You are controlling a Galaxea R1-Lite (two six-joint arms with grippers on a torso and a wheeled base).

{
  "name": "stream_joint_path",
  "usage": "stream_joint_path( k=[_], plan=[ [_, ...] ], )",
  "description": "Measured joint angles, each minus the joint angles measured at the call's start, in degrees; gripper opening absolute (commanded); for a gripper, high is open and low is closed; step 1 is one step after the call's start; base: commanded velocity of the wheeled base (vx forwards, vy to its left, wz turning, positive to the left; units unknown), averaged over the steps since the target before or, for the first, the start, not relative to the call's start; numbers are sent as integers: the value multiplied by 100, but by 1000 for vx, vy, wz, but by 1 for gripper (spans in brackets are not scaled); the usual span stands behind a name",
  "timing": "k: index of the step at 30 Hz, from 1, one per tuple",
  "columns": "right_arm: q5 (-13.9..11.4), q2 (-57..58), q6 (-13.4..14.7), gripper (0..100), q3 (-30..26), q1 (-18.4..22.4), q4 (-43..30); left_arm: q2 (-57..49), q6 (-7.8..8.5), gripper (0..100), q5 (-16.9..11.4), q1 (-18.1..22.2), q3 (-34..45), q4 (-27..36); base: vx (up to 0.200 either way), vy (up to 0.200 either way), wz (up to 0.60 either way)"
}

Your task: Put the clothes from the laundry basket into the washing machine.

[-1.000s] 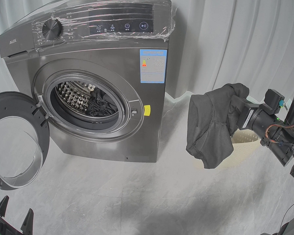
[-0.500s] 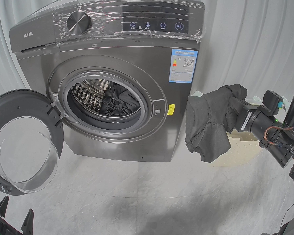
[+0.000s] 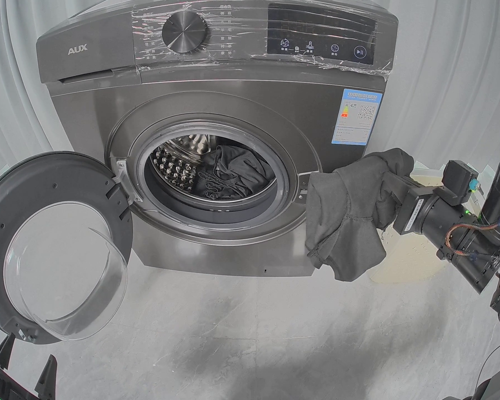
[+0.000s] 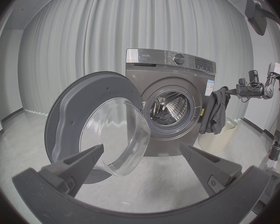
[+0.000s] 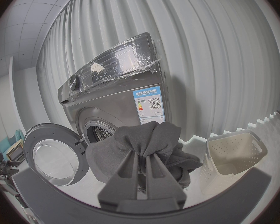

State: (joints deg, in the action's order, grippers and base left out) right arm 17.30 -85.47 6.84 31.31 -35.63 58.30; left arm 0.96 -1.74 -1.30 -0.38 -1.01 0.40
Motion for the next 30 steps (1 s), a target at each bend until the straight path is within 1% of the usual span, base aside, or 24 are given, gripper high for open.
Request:
stream_joint_path(
  k=[2, 4, 5, 16, 30],
  plan=[
    [-52, 5, -6, 0, -61, -26, 20, 0, 0, 100, -4, 7, 0, -5, 0, 0, 0],
    [-184, 13, -20, 0, -168, -99, 11, 0, 0, 100, -2, 7, 0, -2, 0, 0, 0],
    [-224, 16, -24, 0, -206, -127, 13, 0, 0, 100, -4, 5, 0, 0, 0, 200, 0],
    [-239, 33, -22, 0, -254, -179, 24, 0, 0, 100, -9, 5, 0, -5, 0, 200, 0],
    [-257, 13, 0, 0, -289, -177, 20, 0, 0, 100, 0, 5, 0, -2, 0, 0, 0]
  ],
)
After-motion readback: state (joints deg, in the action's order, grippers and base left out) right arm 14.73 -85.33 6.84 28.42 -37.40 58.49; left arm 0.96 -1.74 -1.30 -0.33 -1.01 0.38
